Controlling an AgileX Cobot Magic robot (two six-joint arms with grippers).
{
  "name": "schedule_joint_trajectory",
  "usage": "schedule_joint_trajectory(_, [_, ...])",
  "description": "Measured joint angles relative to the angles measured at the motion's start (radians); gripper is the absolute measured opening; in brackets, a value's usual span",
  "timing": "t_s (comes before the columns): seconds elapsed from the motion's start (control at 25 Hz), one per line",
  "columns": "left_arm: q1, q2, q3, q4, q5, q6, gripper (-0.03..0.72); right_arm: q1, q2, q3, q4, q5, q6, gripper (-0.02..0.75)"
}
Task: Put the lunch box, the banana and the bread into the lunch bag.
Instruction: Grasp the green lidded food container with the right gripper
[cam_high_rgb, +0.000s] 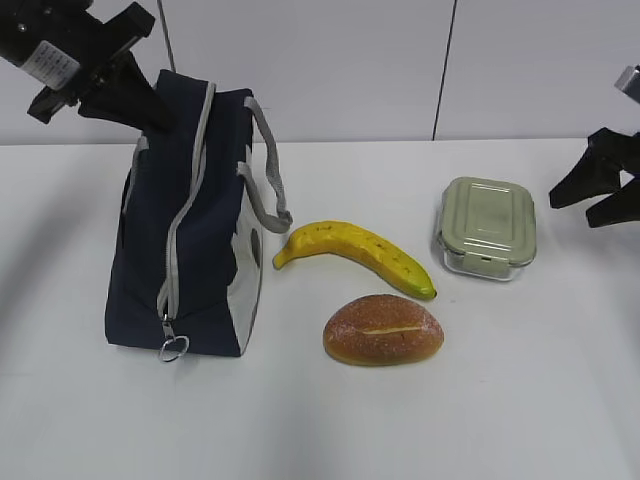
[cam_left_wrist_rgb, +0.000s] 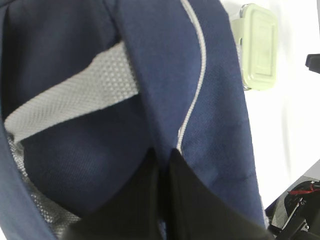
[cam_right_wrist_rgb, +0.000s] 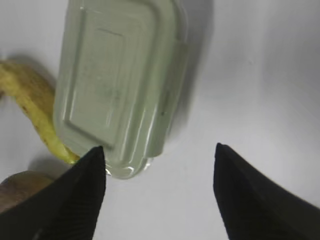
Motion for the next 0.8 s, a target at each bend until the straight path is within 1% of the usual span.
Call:
schedule_joint_trajectory(0.16, [0.0,0.0,0.0,0.0,0.0,0.0,0.0,-0.014,0.083,0.0,0.148,0.044,-0.121,0.505])
schedule_joint_trajectory(0.24, [0.0,0.0,0.0,0.0,0.0,0.0,0.0,-0.014,0.128,0.0,0.197,0.058,-0.157,0.542])
schedule_joint_trajectory(0.32, [0.0,0.0,0.0,0.0,0.0,0.0,0.0,-0.014,0.163,0.0,0.239,0.064,-0.176,0.6])
schedule_joint_trajectory(0.44, [0.0,0.0,0.0,0.0,0.001,0.0,0.0,-0.014,0.201,-0.001,0.31,0.071,-0.216,0.638])
schedule_joint_trajectory(0.64, [0.0,0.0,0.0,0.0,0.003,0.0,0.0,-0.014,0.247,-0.004,0.39,0.074,-0.285,0.641])
schedule_joint_trajectory(0.8, [0.0,0.0,0.0,-0.001,0.006,0.0,0.0,-0.015,0.265,-0.007,0.412,0.076,-0.314,0.606])
